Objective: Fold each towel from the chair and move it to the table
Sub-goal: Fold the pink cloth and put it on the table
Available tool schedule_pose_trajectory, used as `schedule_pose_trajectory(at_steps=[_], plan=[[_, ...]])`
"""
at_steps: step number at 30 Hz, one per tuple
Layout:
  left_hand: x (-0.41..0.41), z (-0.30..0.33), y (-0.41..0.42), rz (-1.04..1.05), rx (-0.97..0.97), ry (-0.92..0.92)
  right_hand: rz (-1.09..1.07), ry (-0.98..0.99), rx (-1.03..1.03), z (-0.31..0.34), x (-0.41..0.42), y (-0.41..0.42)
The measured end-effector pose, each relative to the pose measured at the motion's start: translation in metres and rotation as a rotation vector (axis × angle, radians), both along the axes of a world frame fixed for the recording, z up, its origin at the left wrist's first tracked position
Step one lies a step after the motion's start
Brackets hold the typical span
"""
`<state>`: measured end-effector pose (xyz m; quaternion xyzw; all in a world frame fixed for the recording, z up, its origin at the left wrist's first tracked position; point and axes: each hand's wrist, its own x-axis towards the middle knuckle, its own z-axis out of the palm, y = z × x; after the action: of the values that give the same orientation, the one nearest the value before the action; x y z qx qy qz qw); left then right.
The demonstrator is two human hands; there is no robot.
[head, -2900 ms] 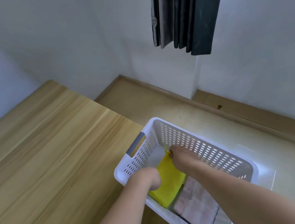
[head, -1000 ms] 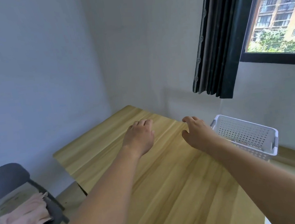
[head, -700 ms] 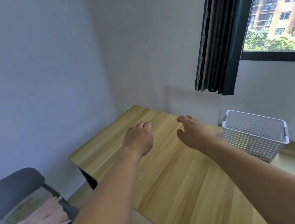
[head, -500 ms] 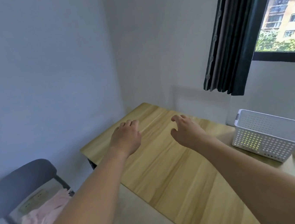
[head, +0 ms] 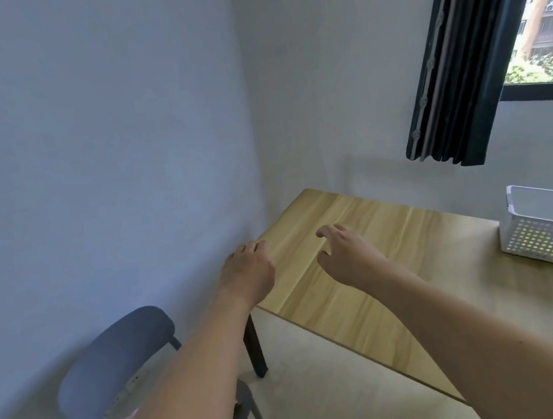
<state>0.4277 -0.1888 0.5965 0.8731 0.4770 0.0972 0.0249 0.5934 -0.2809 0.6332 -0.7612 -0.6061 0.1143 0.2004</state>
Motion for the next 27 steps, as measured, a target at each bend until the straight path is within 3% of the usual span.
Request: schedule_pose_trajectory(at_steps=[5,11,16,21,27], plan=[[-0.081,-0.008,0.025,0.066,-0.024,-0.085,0.046,-0.002,-0.059,-0.013,-0.059,0.037],[-0.203,-0.034,0.067,0.147,-0.06,-0.004,0.157,0.07,-0.128,-0.048,-0.173,0.088],[-0.284,-0.056,0.12,0.171,-0.136,-0.031,0.098,0.124,-0.187,-0.075,-0.247,0.132],[-0.338,-0.084,0.151,0.129,-0.268,0.051,0.076,0.163,-0.3,-0.107,-0.293,0.155],[-0.38,-0.139,0.176,0.135,-0.354,0.004,0.088,0.202,-0.401,-0.168,-0.327,0.193]])
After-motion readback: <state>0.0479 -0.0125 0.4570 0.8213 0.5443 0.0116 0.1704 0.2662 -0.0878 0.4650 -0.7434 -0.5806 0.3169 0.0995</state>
